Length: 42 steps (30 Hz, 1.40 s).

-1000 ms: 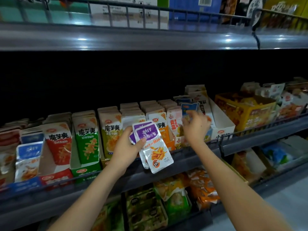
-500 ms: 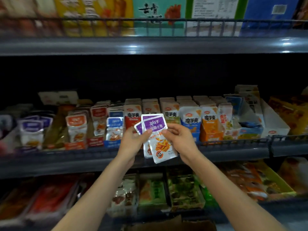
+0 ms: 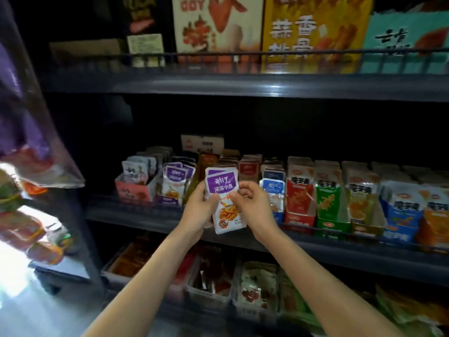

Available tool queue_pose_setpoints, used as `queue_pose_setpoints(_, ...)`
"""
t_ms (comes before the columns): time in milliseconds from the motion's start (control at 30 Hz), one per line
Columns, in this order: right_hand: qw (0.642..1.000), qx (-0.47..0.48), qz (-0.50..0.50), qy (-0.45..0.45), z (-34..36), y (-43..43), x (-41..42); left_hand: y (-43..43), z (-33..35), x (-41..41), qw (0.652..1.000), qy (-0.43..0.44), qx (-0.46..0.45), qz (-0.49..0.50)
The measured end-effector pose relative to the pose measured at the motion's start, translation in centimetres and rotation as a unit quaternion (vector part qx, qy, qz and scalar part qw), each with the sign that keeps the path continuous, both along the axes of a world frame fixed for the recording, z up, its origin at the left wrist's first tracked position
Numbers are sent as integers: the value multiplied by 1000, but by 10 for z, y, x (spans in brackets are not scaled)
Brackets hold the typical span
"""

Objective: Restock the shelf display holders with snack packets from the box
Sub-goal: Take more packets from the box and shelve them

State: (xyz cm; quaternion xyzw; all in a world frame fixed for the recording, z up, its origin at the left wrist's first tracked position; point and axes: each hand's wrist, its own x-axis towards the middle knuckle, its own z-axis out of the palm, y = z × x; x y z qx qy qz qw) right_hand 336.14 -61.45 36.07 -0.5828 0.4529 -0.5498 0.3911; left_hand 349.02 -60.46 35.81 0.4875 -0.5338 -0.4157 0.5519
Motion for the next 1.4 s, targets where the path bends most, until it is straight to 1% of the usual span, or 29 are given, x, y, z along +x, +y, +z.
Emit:
queue_pose_setpoints(67,999,-6,30,-11,0,-11,24,-12,1,29,1000,-22,-10,9)
queue_pose_setpoints(133,999,-15,41,-2,-1,-25,47,-24,2,59,996,-84,-17,34)
queue_pose_setpoints(233,999,-20,33,31,-5,-49,81,-47,3,98,968,-219,-27,120)
queue_pose_setpoints(300,999,-28,29,30,-5,-66,102,-60,7,118,953,-256,-40,154)
queue_pose_setpoints(433,997,-79,9,4,-1,-99,135,-95,24,144,945,-254,-91,187)
queue_pose_setpoints(533,995,-101,8,-23,-5,-117,150,-115,27,155,938,-255,-131,193)
queue_pose_setpoints(700,995,-95,16,-18,-29,-130,157,-138,-5,162,951,-228,-92,188)
queue_pose_setpoints(800,998,-56,26,-5,-43,-134,154,-142,-23,163,958,-216,-69,174)
queue_pose_setpoints(900,996,-52,16,67,-51,-138,150,-141,-34,162,963,-214,-43,159)
queue_pose_setpoints(1000,975,-83,-31,204,-47,-142,145,-141,-38,161,956,-238,-43,167)
queue_pose_setpoints(1167,947,-109,-32,300,-37,-148,136,-143,-34,160,958,-224,-30,176)
queue_pose_setpoints(1267,933,-107,-30,343,-40,-154,136,-139,-32,157,944,-274,-40,178)
queue_pose_setpoints(1333,913,-132,-41,385,-44,-155,138,-135,-32,156,931,-314,-53,178)
queue_pose_setpoints(1400,902,-141,-56,405,-45,-156,140,-134,-32,154,926,-327,-66,179)
